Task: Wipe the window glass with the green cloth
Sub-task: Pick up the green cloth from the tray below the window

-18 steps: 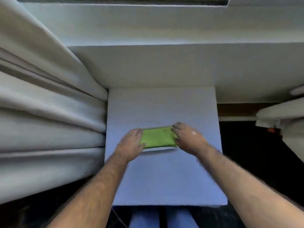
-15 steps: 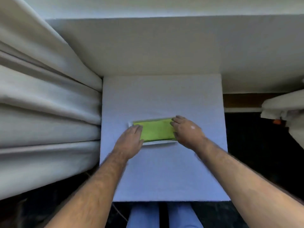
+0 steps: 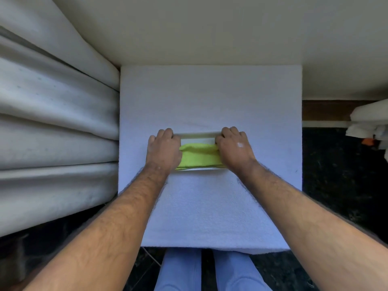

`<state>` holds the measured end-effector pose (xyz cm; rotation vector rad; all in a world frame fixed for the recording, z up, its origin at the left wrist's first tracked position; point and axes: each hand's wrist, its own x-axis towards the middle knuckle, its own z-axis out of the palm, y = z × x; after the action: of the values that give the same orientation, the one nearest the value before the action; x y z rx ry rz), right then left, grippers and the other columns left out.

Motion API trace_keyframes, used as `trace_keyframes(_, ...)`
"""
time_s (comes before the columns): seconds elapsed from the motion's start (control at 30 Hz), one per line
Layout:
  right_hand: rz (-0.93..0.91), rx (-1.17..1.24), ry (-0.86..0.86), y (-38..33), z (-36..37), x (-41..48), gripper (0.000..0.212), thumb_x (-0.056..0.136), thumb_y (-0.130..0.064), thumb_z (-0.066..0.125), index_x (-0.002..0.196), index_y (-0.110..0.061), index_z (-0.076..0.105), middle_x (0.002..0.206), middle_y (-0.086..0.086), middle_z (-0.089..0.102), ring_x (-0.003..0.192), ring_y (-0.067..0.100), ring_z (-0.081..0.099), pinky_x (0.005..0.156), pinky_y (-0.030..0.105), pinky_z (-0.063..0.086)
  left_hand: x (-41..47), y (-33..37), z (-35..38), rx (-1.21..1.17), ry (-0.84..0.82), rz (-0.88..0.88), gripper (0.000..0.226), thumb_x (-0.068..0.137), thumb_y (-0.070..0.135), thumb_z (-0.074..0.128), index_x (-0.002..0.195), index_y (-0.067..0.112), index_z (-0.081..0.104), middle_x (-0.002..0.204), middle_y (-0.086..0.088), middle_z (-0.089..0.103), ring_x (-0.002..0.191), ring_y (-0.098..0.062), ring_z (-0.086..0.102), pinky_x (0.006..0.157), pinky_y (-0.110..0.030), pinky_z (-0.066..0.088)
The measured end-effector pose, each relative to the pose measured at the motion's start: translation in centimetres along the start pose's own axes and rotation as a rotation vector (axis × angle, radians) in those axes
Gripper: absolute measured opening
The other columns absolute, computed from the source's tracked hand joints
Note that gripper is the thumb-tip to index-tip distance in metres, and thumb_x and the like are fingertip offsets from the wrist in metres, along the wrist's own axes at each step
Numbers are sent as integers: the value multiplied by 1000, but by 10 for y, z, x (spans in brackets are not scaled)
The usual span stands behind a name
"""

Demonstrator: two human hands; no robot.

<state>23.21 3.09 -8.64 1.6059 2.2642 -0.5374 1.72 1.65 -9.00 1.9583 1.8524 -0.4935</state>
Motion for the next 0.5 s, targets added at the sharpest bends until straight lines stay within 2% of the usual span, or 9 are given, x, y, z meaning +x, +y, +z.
trace_keyframes(0.07, -6, 47, -42, 1, -17, -1, 34, 88, 4, 52, 116, -11, 65, 118, 6, 62, 112, 30, 56, 90, 38, 44, -4, -2, -18, -109, -47, 36, 23, 90, 21, 63, 112, 16, 65, 118, -4, 60, 119, -30, 54, 95, -42, 44)
trace_keyframes(0.13, 5, 79, -110, 1, -43, -3, 31, 89, 3, 52, 115, -11, 61, 113, 7, 66, 97, 30, 60, 74, 35, 45, -10, -7, -40, -259, -120, 57, 17, 88, 16, 60, 105, 15, 58, 102, -3, 58, 105, -33, 58, 80, -37, 42)
trace_keyframes(0.2, 44, 116, -147, 2, -74, -4, 29, 89, 5, 50, 112, -11, 56, 101, 9, 67, 79, 32, 57, 58, 32, 39, -15, -14, -64, -371, -148, 51, 18, 90, 13, 58, 107, 15, 54, 92, -6, 60, 89, -35, 58, 69, -34, 39)
trace_keyframes(0.27, 80, 129, -148, 4, -114, -9, 31, 89, 5, 50, 112, -13, 55, 89, 6, 58, 75, 34, 54, 58, 34, 40, -19, -17, -98, -421, -117, 57, 24, 93, 11, 59, 117, 16, 57, 105, -12, 72, 97, -36, 64, 74, -36, 47)
trace_keyframes(0.33, 89, 135, -98, 5, -155, -12, 34, 88, 5, 49, 113, -17, 56, 79, 2, 46, 76, 35, 53, 63, 37, 43, -21, -21, -138, -427, -79, 58, 34, 96, 9, 60, 130, 15, 61, 125, -9, 75, 118, -34, 66, 94, -39, 53)
trace_keyframes(0.37, 82, 143, -62, 6, -178, -14, 36, 88, 4, 49, 114, -18, 58, 77, 1, 43, 77, 35, 52, 65, 37, 43, -22, -23, -161, -424, -55, 59, 36, 97, 9, 60, 132, 14, 64, 128, -9, 75, 122, -33, 65, 100, -39, 54)
trace_keyframes(0.43, 79, 143, -4, 5, -227, -19, 37, 88, 3, 51, 114, -20, 64, 82, 4, 50, 80, 36, 54, 67, 36, 43, -28, -26, -210, -409, 7, 74, 31, 96, 9, 61, 124, 13, 71, 122, -11, 77, 120, -33, 67, 100, -37, 53)
trace_keyframes(0.5, 65, 147, 58, 5, -275, -24, 28, 89, -2, 55, 108, -17, 69, 93, 13, 64, 88, 39, 64, 68, 34, 44, -35, -28, -260, -439, 95, 97, 28, 93, 9, 64, 117, 14, 76, 115, -8, 80, 113, -29, 70, 97, -32, 51)
